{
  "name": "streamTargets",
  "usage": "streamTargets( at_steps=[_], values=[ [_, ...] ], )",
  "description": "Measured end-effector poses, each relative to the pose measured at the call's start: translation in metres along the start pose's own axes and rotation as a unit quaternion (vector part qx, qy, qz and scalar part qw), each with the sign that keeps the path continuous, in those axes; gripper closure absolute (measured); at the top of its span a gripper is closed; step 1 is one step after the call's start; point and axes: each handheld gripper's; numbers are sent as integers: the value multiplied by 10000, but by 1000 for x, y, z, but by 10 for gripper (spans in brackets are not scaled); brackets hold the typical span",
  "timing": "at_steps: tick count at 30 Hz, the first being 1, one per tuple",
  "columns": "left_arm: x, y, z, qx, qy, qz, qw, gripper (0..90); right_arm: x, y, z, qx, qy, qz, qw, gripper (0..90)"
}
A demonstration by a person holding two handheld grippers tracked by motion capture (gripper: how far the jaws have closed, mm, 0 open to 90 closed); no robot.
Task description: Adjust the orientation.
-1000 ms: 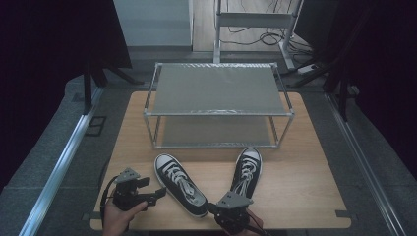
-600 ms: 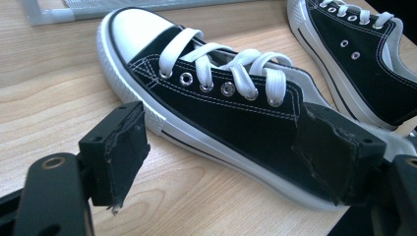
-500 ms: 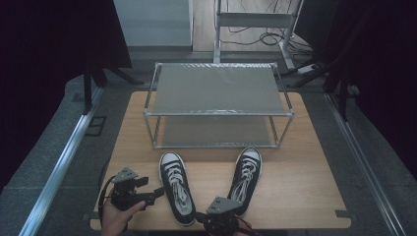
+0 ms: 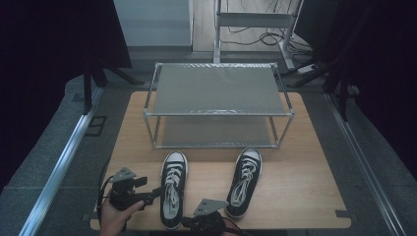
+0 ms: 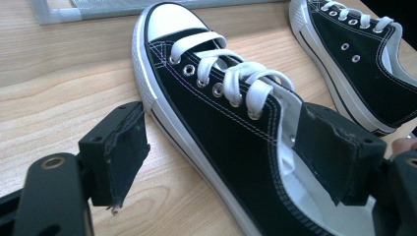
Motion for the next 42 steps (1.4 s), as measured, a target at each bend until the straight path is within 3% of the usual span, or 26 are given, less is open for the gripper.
streamTargets(
  at_steps=[10, 14, 24, 25, 28, 30, 32, 33, 42],
  values=[
    [3, 0, -5, -78, 12, -69, 9999, 202, 6, 11, 26, -13, 286, -67, 9996, 900],
    [6, 0, -7, -83, 34, -100, 9999, 202, 5, 16, 38, -38, 495, 31, 9988, 900],
    [6, 0, -8, -70, 43, -75, 9999, 202, 7, 21, 48, -69, 536, 54, 9985, 899],
    [6, 0, -8, -86, 42, -81, 9999, 201, 7, 20, 44, -69, 404, -50, 9991, 896],
    [7, 1, -10, -99, 53, -80, 9999, 201, 5, 20, 36, -145, 378, -31, 9992, 891],
    [7, 1, -9, -94, 63, -98, 9999, 202, 2, 21, 17, -286, 178, -109, 9994, 873],
    [6, 1, -8, -59, 66, -91, 9999, 202, 1, 21, 11, -335, 114, -109, 9993, 870],
    [5, 1, -7, -31, 56, -66, 10000, 201, -2, 20, -1, -407, -11, -140, 9991, 857],
    [1, 1, -3, 51, 47, -48, 10000, 200, -8, 7, -56, -777, -575, -342, 9947, 776]
  ],
)
Point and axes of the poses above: each handheld gripper's, and its own axes: z roughly forward along the jaws, y roughly out of its top, x roughly to its left, and after that the axes turned 4 degrees about y, right-handed
